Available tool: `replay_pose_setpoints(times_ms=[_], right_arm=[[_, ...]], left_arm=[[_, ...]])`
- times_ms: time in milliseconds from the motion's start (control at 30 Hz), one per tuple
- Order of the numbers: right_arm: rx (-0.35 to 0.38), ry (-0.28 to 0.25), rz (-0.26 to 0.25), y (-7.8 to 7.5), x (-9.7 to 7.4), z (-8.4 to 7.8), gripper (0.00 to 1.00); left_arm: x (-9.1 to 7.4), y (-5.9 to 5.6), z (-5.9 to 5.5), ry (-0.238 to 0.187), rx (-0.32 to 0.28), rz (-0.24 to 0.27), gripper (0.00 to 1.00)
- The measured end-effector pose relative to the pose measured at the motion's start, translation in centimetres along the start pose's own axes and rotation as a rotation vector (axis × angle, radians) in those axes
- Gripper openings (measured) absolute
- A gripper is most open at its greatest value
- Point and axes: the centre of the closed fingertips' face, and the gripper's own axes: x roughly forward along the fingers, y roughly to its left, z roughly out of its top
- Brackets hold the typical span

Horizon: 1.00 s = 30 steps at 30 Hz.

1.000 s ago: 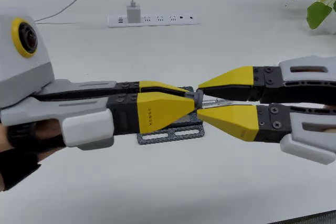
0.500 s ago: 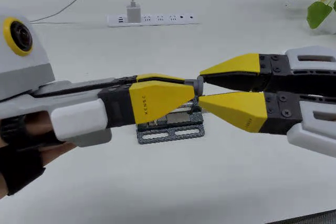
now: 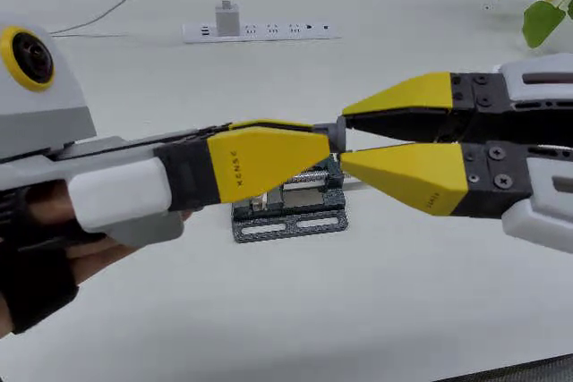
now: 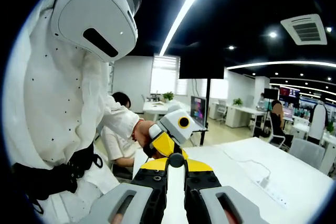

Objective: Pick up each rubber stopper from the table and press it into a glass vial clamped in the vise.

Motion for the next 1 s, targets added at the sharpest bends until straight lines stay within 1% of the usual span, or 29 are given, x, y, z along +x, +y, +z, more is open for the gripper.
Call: replay_pose_setpoints(times_ms=[233,333,400,467,567,600,633,667,700,733,767,800,833,867,900,933,1000], right_arm=[[0.022,0.008,0.006,0.0,0.3,-0.8,0.05],[0.037,0.007,0.010,0.0,0.3,-1.1,0.05],[0.043,0.018,0.014,0.0,0.5,-1.4,0.05],[0.058,0.020,0.019,-0.1,0.4,-1.5,0.05],[0.071,0.019,0.020,-0.3,0.5,-1.5,0.05],[0.077,0.021,0.018,-0.5,0.5,-1.5,0.05],[0.097,0.025,0.013,-0.8,0.5,-1.7,0.05],[0.102,0.025,0.011,-1.0,0.6,-1.7,0.05],[0.104,0.026,0.009,-1.2,0.7,-1.7,0.05],[0.115,0.037,0.004,-1.5,0.8,-1.9,0.05],[0.116,0.050,0.002,-1.7,0.9,-2.1,0.05],[0.113,0.063,0.001,-1.9,1.1,-2.3,0.05],[0.118,0.077,-0.003,-2.2,1.2,-2.5,0.05],[0.121,0.090,-0.007,-2.4,1.4,-2.8,0.05],[0.123,0.104,-0.004,-2.6,1.6,-3.1,0.05],[0.128,0.113,-0.005,-2.8,1.8,-3.3,0.05],[0.136,0.138,0.000,-3.2,2.3,-3.9,0.05]], left_arm=[[-0.4,0.5,-0.4,0.018,0.059,0.022,0.05],[-0.7,0.6,-0.6,0.028,0.104,0.034,0.05],[-0.9,0.8,-0.8,0.034,0.141,0.050,0.06],[-1.3,1.0,-1.0,0.035,0.162,0.073,0.08],[-2.0,1.3,-0.9,0.033,0.174,0.092,0.13],[-2.3,1.4,-1.0,0.040,0.193,0.105,0.14],[-2.7,1.9,-1.0,0.053,0.243,0.136,0.15],[-2.9,2.1,-1.1,0.059,0.258,0.153,0.16],[-3.1,2.3,-1.3,0.074,0.270,0.172,0.19],[-3.4,2.7,-1.5,0.089,0.296,0.195,0.22],[-3.7,2.9,-1.6,0.091,0.314,0.212,0.24],[-4.0,3.2,-1.8,0.107,0.339,0.236,0.25],[-4.3,3.4,-2.1,0.118,0.355,0.245,0.25],[-4.4,3.5,-2.1,0.119,0.363,0.255,0.26],[-4.8,4.0,-2.4,0.137,0.390,0.285,0.27],[-5.0,4.3,-2.5,0.143,0.410,0.301,0.29],[-5.5,5.0,-3.2,0.176,0.434,0.342,0.35]])
